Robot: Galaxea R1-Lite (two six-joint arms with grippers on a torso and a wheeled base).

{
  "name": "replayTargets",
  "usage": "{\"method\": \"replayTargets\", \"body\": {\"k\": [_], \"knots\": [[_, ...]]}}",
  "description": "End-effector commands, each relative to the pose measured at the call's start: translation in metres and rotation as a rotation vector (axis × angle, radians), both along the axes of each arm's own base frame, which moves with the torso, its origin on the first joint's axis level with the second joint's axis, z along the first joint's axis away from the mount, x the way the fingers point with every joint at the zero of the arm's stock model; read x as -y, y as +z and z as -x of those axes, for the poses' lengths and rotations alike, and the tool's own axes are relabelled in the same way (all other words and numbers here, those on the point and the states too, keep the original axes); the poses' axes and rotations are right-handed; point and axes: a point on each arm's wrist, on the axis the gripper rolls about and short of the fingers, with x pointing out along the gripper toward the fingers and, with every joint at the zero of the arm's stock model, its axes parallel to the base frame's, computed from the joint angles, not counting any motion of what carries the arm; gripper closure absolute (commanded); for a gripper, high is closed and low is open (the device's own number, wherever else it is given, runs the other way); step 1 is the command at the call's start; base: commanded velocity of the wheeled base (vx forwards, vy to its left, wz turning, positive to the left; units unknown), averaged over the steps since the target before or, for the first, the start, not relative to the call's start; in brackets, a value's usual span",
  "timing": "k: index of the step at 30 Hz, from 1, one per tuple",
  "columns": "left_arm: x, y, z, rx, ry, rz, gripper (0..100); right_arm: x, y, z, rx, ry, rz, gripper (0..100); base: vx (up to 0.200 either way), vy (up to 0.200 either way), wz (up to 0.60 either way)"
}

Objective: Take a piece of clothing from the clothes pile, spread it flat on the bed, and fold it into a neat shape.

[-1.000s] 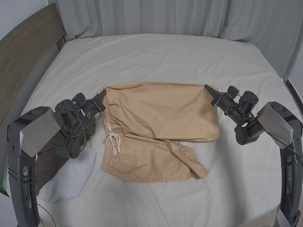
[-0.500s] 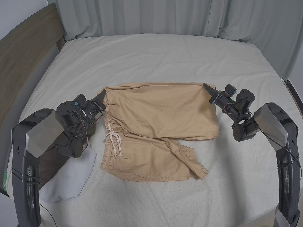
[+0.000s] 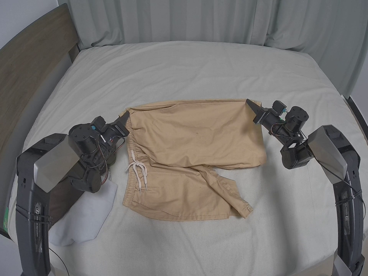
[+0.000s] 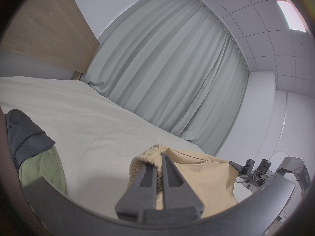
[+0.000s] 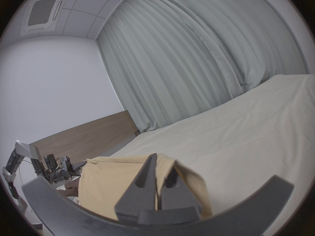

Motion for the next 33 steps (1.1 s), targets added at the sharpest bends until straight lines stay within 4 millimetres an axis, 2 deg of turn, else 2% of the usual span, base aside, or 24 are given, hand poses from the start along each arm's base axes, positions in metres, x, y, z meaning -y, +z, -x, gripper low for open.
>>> {"method": "replayTargets", "body": {"k": [1, 5, 6, 7, 8, 13, 17, 23, 28, 29, 30, 33], "knots": [[0.0, -0.001, 0.0, -0.003, -0.001, 0.001, 100, -0.001, 0.002, 0.0, 0.007, 0.003, 0.0, 100, 0.0, 0.0, 0.0], [0.0, -0.002, 0.0, -0.005, -0.004, 0.003, 100, -0.001, -0.001, -0.003, -0.003, 0.003, 0.001, 100, 0.0, 0.0, 0.0], [0.0, -0.002, 0.0, -0.006, -0.004, 0.004, 0, -0.002, -0.001, -0.004, -0.002, 0.003, 0.002, 100, 0.0, 0.0, 0.0], [0.0, -0.003, 0.0, -0.007, -0.005, 0.004, 0, -0.002, 0.0, -0.005, 0.0, 0.001, 0.002, 100, 0.0, 0.0, 0.0], [0.0, -0.003, -0.001, -0.009, -0.007, 0.009, 0, -0.002, -0.001, -0.006, -0.003, 0.001, 0.002, 0, 0.0, 0.0, 0.0], [0.001, -0.004, 0.0, -0.032, -0.019, 0.052, 0, 0.005, -0.009, -0.01, -0.015, -0.018, 0.006, 0, 0.0, 0.0, 0.0], [0.001, -0.011, 0.001, -0.055, -0.017, 0.051, 0, 0.009, -0.011, -0.005, -0.033, -0.03, 0.004, 0, 0.0, 0.0, 0.0], [-0.001, -0.025, 0.01, -0.122, -0.016, 0.041, 0, -0.001, 0.006, 0.027, -0.055, -0.005, 0.009, 0, 0.0, 0.0, 0.0], [-0.003, -0.021, 0.031, -0.175, -0.023, 0.023, 0, -0.01, 0.017, 0.056, -0.069, 0.023, 0.013, 0, 0.0, 0.0, 0.0], [-0.003, -0.021, 0.031, -0.175, -0.023, 0.023, 0, -0.01, 0.017, 0.056, -0.069, 0.023, 0.013, 0, 0.0, 0.0, 0.0], [-0.005, -0.016, 0.043, -0.198, -0.035, 0.013, 0, -0.012, 0.02, 0.07, -0.079, 0.031, 0.015, 0, 0.0, 0.0, 0.0], [-0.008, -0.001, 0.066, -0.217, -0.076, -0.012, 0, -0.01, 0.022, 0.088, -0.1, 0.034, 0.019, 0, 0.0, 0.0, 0.0]]}}
